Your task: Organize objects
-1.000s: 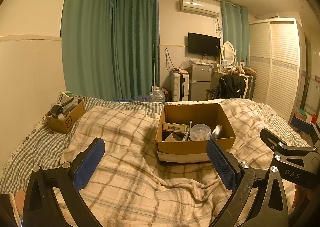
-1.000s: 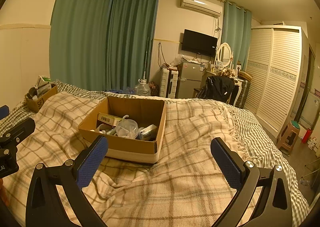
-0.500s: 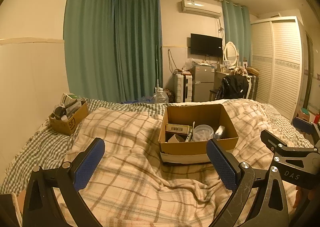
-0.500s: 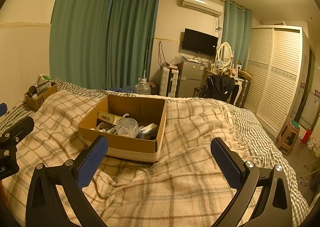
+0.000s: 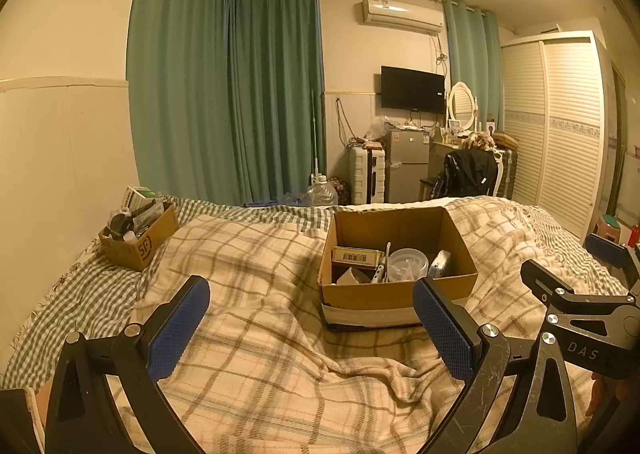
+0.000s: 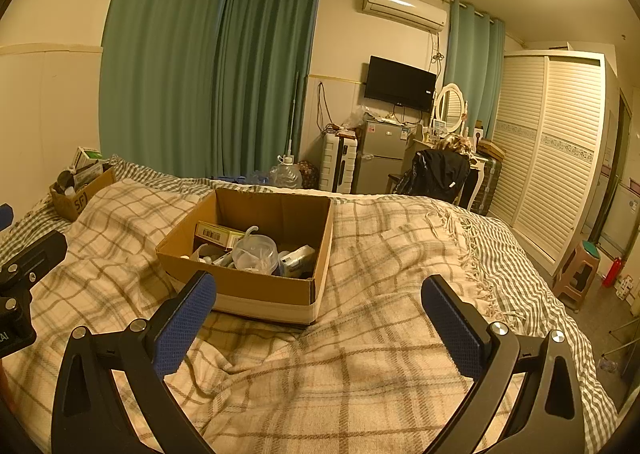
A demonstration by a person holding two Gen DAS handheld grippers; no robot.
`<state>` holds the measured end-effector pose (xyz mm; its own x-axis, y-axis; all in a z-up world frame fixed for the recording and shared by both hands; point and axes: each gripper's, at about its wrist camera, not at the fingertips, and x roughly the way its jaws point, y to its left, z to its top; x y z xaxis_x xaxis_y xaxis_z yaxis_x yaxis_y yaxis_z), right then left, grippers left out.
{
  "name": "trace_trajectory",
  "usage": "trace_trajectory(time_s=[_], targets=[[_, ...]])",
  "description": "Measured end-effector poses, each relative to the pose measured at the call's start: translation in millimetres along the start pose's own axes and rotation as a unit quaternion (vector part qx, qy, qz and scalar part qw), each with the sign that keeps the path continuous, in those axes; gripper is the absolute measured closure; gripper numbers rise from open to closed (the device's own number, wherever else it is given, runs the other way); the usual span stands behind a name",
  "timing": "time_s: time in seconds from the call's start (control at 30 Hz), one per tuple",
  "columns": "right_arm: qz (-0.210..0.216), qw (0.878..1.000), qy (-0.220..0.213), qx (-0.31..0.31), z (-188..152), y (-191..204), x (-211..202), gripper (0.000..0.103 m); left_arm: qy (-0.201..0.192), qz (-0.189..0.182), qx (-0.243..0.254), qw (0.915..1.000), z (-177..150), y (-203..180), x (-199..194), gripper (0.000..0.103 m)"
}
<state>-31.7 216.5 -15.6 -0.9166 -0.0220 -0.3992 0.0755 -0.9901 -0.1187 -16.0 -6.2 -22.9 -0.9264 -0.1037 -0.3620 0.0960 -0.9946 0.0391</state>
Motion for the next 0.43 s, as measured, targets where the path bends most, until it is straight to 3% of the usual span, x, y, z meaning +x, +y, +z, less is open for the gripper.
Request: trace_trajectory(time_s=[0.43], targets=[[0.000,1.000,0.000,0.000,-0.9,0.8,-0.1,0.000,0.003,0.003,-0.004,1.0000,-3.8,1.0,0.0,0.000]])
